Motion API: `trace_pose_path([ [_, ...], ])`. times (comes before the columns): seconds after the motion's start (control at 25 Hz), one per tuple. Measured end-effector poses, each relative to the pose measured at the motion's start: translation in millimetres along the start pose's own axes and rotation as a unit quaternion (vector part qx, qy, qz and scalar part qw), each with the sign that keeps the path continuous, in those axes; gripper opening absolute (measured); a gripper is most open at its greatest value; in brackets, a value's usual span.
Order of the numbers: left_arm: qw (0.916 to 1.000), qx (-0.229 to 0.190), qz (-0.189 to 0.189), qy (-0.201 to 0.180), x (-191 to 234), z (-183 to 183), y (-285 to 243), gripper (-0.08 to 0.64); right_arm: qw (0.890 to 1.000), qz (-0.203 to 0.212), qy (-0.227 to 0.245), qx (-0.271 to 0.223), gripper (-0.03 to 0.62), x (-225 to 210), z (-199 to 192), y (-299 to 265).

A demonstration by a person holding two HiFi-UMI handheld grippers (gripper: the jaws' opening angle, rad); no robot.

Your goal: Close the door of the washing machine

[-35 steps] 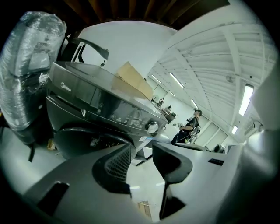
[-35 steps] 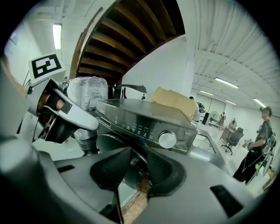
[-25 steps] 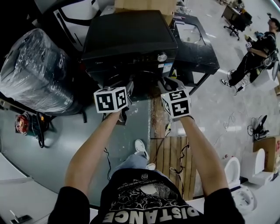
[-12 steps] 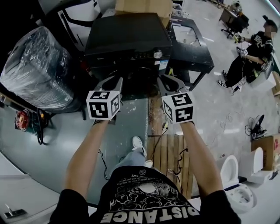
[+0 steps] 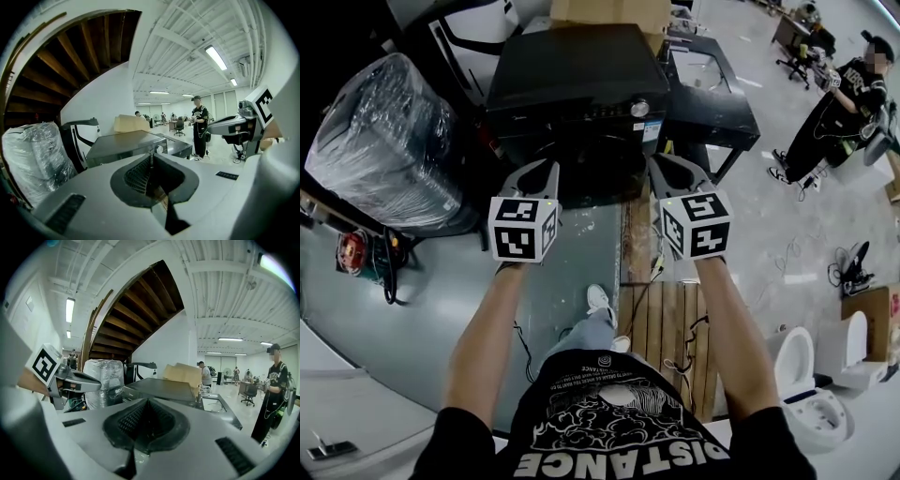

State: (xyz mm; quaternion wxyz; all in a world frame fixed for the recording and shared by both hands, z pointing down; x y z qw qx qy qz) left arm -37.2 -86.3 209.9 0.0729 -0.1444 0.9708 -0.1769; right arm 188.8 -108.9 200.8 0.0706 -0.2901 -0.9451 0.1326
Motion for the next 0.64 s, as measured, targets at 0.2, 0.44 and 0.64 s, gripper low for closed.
trace_pose_path([
  [0.2, 1.0000, 0.006, 0.003, 0.004, 2.3, -7.7, 2.0, 0.037, 1.000, 0.001, -0.008, -0.002, 0.023, 2.0, -0.8, 1.4],
  [0.44, 0.9999, 0.009, 0.003, 0.008, 5.0, -9.8, 0.8, 0.037, 1.000, 0.005, -0.007, 0.003, 0.021, 4.1, -3.6, -2.2],
  [0.64, 0.9999, 0.013, 0.003, 0.005, 6.9, -12.0, 0.9, 0.037, 1.000, 0.009, -0.004, 0.003, 0.021, 6.6, -1.5, -5.7],
])
Point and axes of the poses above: the fingertips, and each gripper's own axes: y backward along the fingers, x to its left, z out of its top, the point moved 6 cm from there along y, backward along the fingers, and after that the axes turned 2 degrees about x, right-handed, at the moved point
